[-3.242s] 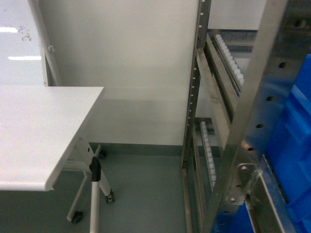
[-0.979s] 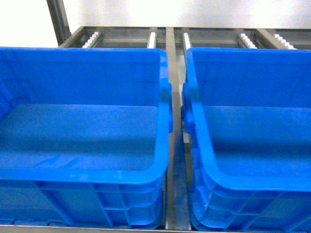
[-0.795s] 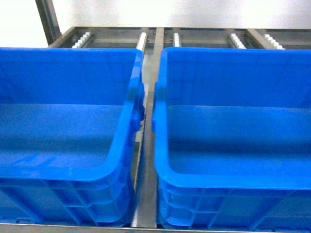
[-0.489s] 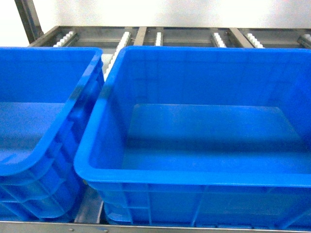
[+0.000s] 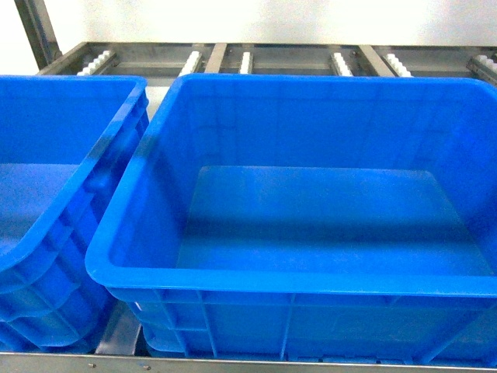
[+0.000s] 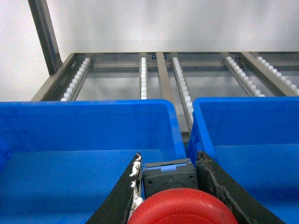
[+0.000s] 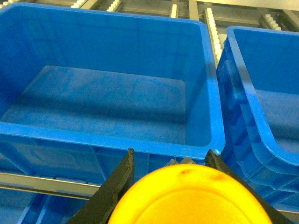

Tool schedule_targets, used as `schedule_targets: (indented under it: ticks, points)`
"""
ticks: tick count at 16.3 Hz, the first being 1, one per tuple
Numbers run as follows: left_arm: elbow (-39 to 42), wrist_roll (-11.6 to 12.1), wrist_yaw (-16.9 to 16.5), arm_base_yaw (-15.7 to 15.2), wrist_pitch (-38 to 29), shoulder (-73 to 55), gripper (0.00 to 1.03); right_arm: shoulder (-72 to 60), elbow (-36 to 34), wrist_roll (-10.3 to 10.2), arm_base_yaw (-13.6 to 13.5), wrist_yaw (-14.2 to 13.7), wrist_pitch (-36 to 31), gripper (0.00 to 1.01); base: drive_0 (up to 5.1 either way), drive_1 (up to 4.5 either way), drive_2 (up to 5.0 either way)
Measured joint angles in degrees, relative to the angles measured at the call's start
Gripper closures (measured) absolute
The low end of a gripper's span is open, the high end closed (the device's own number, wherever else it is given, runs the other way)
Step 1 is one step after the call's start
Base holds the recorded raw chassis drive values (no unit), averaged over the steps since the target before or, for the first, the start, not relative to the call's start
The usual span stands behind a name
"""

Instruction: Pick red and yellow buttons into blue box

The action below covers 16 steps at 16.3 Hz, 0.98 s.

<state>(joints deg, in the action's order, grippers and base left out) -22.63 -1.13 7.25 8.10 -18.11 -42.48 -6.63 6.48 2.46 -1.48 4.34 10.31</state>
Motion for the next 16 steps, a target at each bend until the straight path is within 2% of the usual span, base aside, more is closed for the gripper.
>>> schedule_targets:
  ticks: [3,7,10,16]
  points:
    - [0.00,0.00,0.13,-0.02,-0.13,0.15,0.73,-0.02,-0.02,-0.02,0.00,-0.02,0.20,0.61,2.8,1.97,-4.7]
    - [0.00,0.00,-0.17,0.11,0.07,-0.20,0.73,-0.02,-0.02,0.00,0.00,0.00,0.00,0.61,0.0,0.00,0.0]
    - [0.00,0.00,-0.13,0.11,-0.15,0.26,0.73,0.00,-0.02,0.00,0.00,0.02,-0.11,0.61,0.0,3.91,-3.9]
    - [0.07,0.00,-0.11,0.11,0.02,-0.15,0.73,-0.02,-0.02,0.00,0.00,0.02,-0.04,0.61,0.0,0.00,0.0]
